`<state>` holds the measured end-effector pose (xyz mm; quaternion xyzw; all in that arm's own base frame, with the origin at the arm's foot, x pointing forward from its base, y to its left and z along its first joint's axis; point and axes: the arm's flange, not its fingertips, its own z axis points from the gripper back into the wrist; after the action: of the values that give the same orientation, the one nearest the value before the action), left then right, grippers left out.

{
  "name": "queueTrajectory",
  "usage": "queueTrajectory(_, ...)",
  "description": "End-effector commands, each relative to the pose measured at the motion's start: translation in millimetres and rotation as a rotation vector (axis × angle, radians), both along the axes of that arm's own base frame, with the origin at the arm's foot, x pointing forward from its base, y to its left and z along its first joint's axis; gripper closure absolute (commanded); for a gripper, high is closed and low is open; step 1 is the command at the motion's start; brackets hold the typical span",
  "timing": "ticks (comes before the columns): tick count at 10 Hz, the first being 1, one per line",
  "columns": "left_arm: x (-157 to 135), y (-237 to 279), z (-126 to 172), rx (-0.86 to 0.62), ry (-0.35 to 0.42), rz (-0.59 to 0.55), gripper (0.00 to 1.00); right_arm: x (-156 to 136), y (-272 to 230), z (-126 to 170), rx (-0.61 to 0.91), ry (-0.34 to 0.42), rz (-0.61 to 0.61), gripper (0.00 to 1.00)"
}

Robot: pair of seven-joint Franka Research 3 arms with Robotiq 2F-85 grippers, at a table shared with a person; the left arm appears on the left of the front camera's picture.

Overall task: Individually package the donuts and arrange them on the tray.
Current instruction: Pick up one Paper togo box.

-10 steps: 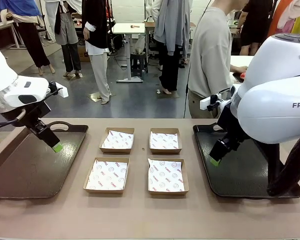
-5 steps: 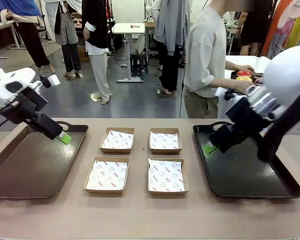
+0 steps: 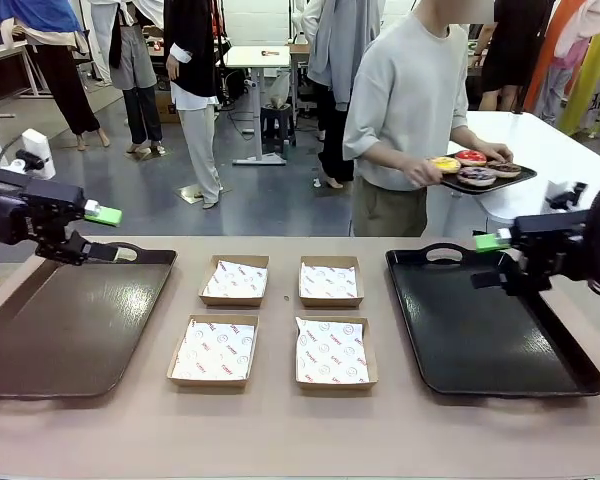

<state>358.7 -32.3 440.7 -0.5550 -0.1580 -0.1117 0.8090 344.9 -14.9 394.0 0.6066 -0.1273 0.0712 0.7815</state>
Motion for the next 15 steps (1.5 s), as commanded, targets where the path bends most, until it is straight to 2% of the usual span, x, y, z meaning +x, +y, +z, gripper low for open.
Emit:
queueTrajectory(1,-6,23,-24,-0.016,0.078,0.028,0.00,-27,-22,-36,0.023,0.044,-0.042,0.00)
queueTrajectory(4,-31,71,-29,-0.045,0.119,0.052,0.00,-59,-51,-37,0.003,0.062,-0.067,0.00)
queueTrajectory(6,-44,96,-26,-0.056,0.112,0.094,0.00,-72,-64,-33,0.002,0.051,-0.099,0.00)
queueTrajectory(11,-62,143,-36,-0.047,0.156,0.170,0.00,-99,-82,-17,-0.033,0.042,-0.173,0.00)
queueTrajectory(12,-64,146,-33,-0.036,0.150,0.153,0.00,-52,-113,-18,-0.012,0.039,-0.159,0.00)
queueTrajectory(13,-47,148,-28,-0.055,0.165,0.187,0.00,-52,-113,-18,-0.012,0.039,-0.159,0.00)
queueTrajectory(15,-47,148,-28,-0.055,0.165,0.187,0.00,-52,-113,-18,-0.012,0.039,-0.159,0.00)
